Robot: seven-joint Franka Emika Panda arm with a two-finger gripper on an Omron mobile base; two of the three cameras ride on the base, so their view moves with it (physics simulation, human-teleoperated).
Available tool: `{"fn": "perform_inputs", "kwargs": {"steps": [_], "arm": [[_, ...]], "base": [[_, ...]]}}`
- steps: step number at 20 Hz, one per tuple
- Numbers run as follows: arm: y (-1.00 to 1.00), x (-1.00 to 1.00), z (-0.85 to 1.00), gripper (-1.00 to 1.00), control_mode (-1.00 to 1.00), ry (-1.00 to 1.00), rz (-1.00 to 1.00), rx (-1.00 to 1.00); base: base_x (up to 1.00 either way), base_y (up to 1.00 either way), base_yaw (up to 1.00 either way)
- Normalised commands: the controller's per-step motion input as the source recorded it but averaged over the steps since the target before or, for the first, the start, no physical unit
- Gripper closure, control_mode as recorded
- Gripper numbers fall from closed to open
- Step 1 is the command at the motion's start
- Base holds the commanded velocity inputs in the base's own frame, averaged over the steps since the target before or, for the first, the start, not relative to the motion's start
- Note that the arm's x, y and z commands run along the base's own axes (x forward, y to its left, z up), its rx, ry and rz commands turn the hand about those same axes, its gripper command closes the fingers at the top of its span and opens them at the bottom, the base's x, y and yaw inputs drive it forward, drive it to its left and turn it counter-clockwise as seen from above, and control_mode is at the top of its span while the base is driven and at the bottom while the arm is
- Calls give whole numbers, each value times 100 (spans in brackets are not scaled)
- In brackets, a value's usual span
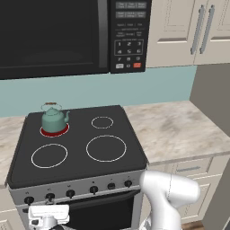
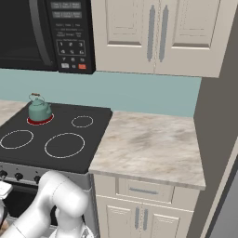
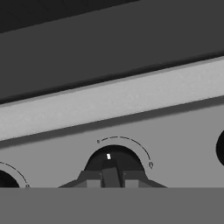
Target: The kettle is done boiling. Turn off the stove, then wait for 300 timesteps before moving the kettle to the dining table.
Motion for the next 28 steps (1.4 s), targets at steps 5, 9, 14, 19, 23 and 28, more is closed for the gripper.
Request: {"fn": "perform_inputs", "kwargs": {"steps": [5,9,14,19,23,28], "arm": [[0,0,0,100,-100,0,0,19],[1,0,0,100,-100,0,0,19],[8,5,0,100,-100,3,-2,18],[6,7,0,100,-100,1,-2,21],[7,3,0,100,-100,0,-2,21],[12,2,0,100,-100,0,-3,20]], "base": [[0,0,0],[0,0,0],[0,0,0],[0,0,0],[0,0,0],[0,0,0]]}}
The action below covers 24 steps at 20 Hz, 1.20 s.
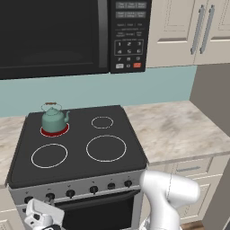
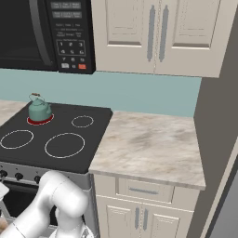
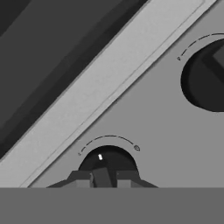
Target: The kettle is done boiling. Turn off the stove, then wait for 300 timesteps before moving the kettle to the dining table.
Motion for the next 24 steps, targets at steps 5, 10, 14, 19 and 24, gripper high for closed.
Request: {"fn": "perform_inputs", "kwargs": {"steps": [5,10,14,19,24], "arm": [[13,1,0,100,-100,1,-4,20],[14,2,0,100,-100,2,-4,19],[10,2,0,100,-100,2,-4,19],[7,0,0,100,-100,1,-4,20],[6,0,0,100,-100,0,-6,19]], "base": [[0,0,0],[0,0,0],[0,0,0],[0,0,0],[0,0,0]]}}
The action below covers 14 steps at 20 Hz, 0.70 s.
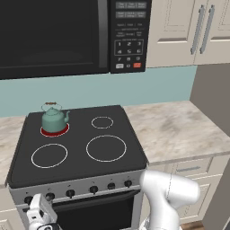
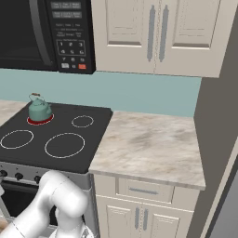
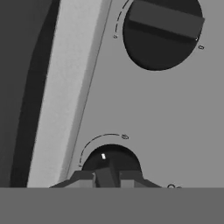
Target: The kettle is done boiling. Turn off the stove, then wait for 300 timesteps before moving the kettle to the dining table.
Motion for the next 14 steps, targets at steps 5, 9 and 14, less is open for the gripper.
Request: {"fn": "perform_inputs", "kwargs": {"steps": [5,9,14], "arm": [[8,0,0,100,-100,0,-8,18],[5,2,0,100,-100,0,-9,20],[0,0,0,100,-100,0,-11,17]], "base": [[0,0,0],[0,0,0],[0,0,0]]}}
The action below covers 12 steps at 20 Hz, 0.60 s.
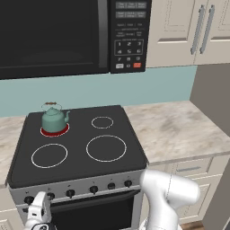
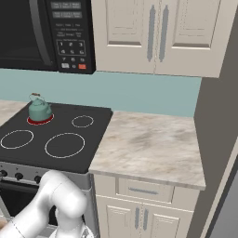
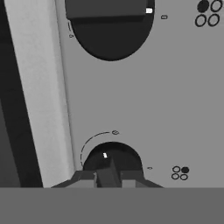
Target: The kettle is done boiling. Turn off the stove, then wait for 300 timesteps before moving the kettle to the dining table.
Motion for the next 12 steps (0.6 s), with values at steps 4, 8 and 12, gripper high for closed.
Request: {"fn": "perform_inputs", "kwargs": {"steps": [4,8,12], "arm": [[0,0,0,100,-100,0,-12,17],[0,0,0,100,-100,0,-11,17],[0,0,0,100,-100,0,-10,18]], "base": [[0,0,0],[0,0,0],[0,0,0]]}}
